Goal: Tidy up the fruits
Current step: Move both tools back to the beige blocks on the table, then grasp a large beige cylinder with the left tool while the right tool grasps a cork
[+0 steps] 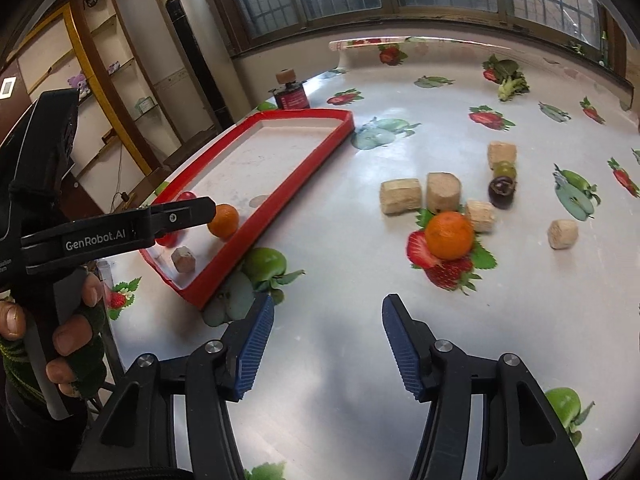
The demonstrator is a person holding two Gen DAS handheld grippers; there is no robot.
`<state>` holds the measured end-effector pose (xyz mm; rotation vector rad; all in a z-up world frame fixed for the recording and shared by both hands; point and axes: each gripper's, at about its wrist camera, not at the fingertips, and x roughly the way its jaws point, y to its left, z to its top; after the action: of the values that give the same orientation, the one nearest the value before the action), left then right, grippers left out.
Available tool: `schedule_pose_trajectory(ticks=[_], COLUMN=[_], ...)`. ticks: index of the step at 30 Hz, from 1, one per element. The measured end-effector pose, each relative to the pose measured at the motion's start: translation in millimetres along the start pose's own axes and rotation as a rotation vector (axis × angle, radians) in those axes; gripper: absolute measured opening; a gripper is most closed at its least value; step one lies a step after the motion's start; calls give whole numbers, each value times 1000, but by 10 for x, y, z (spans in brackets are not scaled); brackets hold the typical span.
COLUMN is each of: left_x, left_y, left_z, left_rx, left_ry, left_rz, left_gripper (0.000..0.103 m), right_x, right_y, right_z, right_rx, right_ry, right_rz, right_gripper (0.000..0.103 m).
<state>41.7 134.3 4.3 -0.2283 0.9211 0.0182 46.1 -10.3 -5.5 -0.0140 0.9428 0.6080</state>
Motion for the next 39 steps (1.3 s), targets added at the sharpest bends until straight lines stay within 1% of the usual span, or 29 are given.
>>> schedule_pose_trajectory(ticks=[2,4,8,13,19,25,30,35,39], left_x=[-3,11,79,131,219,367,550,794,997], left_y=[-109,-221,-412,-507,-627,-739,-822,-897,-932], left_z=[-30,-53,-89,-107,-45,94,266,417,488], left_rx=[16,36,78,89,131,167,197,250,283], left_ry=[-3,1,21,37,44,60,70,100,133], left_rz=[-38,-60,-63,-86,-61,-62,-48,-34,-20], left_gripper=[71,71,71,71,71,71,71,71,71], right_x=[-92,-162,-250,-317,-381,-396,-397,-348,-200], right_y=[-92,-187,-385,-596,-786,-970,-1152,-1356,-1535], right_z=[-44,-75,-125,-167,-164,-109,19,209,353], right_rx=[16,32,76,119,154,184,200,195,188], right_ry=[-17,-28,-39,-52,-72,-78,-95,-107,-89], right_rz=[-15,-31,-59,-78,-97,-121,-148,-193,-221], right_gripper=[60,60,60,61,61,61,61,61,61])
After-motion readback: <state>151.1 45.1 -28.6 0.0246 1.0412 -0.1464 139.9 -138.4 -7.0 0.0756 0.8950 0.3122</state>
